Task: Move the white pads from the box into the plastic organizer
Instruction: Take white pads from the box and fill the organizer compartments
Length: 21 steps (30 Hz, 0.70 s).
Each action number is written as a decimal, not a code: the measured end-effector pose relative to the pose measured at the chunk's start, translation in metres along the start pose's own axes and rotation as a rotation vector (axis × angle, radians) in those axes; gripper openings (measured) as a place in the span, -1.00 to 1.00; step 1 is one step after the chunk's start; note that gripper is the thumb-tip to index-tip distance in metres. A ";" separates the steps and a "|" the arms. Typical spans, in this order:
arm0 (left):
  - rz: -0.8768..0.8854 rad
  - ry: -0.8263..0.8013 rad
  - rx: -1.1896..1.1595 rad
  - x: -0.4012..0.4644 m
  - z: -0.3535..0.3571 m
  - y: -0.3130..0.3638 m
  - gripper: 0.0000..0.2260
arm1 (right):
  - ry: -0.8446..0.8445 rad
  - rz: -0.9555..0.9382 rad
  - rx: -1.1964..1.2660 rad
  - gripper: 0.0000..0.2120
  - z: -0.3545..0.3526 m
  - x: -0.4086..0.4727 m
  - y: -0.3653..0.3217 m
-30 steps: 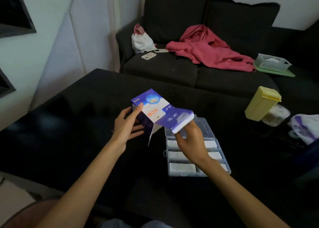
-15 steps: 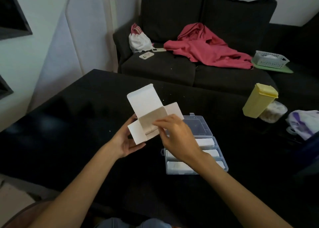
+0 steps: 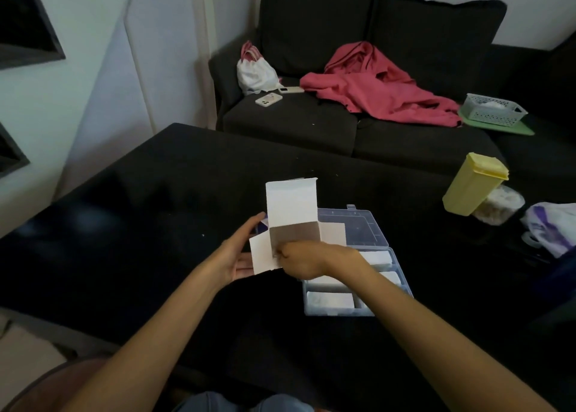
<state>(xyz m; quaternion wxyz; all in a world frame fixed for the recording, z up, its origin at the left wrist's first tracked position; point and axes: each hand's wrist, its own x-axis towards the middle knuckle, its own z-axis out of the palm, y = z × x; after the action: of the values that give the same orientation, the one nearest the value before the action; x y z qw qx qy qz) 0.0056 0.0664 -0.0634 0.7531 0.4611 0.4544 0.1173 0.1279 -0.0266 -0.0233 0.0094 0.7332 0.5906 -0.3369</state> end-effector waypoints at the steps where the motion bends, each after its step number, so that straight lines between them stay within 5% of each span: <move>1: 0.001 0.002 -0.002 0.000 -0.002 -0.001 -0.41 | -0.001 -0.015 0.002 -0.71 0.000 -0.004 0.000; 11: 0.016 0.032 0.069 0.004 -0.017 -0.005 -0.69 | 0.449 -0.296 -0.247 -0.72 0.020 -0.036 0.021; 17: -0.091 0.111 0.170 0.017 -0.026 -0.011 -0.53 | 0.628 -0.223 0.142 -0.69 0.020 -0.021 0.042; 21: -0.061 0.207 0.318 0.030 -0.029 -0.001 -0.67 | 0.616 -0.198 0.277 -0.75 0.012 0.002 0.047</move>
<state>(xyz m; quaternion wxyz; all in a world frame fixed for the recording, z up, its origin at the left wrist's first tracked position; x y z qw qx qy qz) -0.0005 0.1007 -0.0861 0.6232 0.5458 0.5559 0.0682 0.1630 -0.0434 -0.0517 -0.3015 0.7340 0.5825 -0.1760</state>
